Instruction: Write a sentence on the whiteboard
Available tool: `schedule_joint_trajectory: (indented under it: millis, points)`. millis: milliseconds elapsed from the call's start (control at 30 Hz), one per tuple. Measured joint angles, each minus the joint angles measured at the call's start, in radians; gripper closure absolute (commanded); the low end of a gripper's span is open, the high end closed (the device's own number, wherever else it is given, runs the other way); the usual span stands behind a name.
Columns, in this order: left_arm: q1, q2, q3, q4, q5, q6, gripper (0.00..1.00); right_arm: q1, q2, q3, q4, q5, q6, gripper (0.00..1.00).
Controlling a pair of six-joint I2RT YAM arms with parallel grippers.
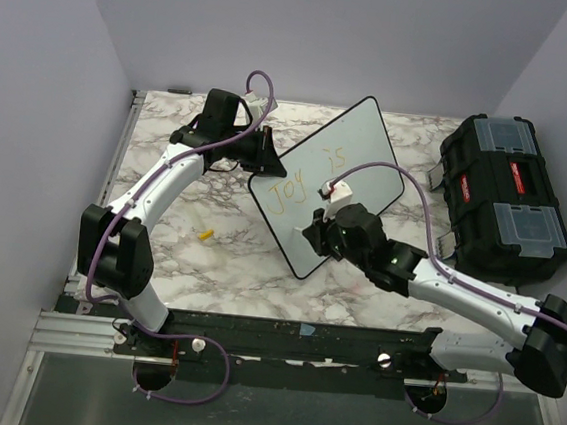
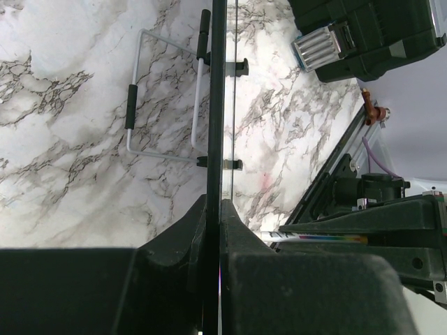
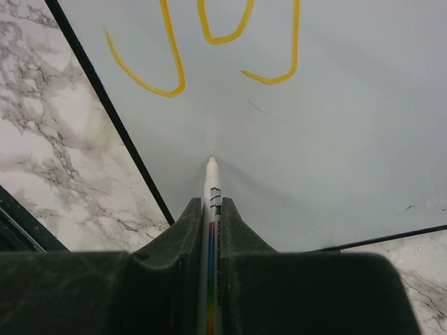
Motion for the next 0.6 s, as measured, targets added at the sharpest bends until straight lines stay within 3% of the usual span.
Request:
schedule_joint_trajectory:
  millis: [600]
  points:
    - [0.000,0.003,0.000,0.009,-0.003,0.005,1.00,0.018,0.035,0.002,0.019,-0.002,0.000,0.99]
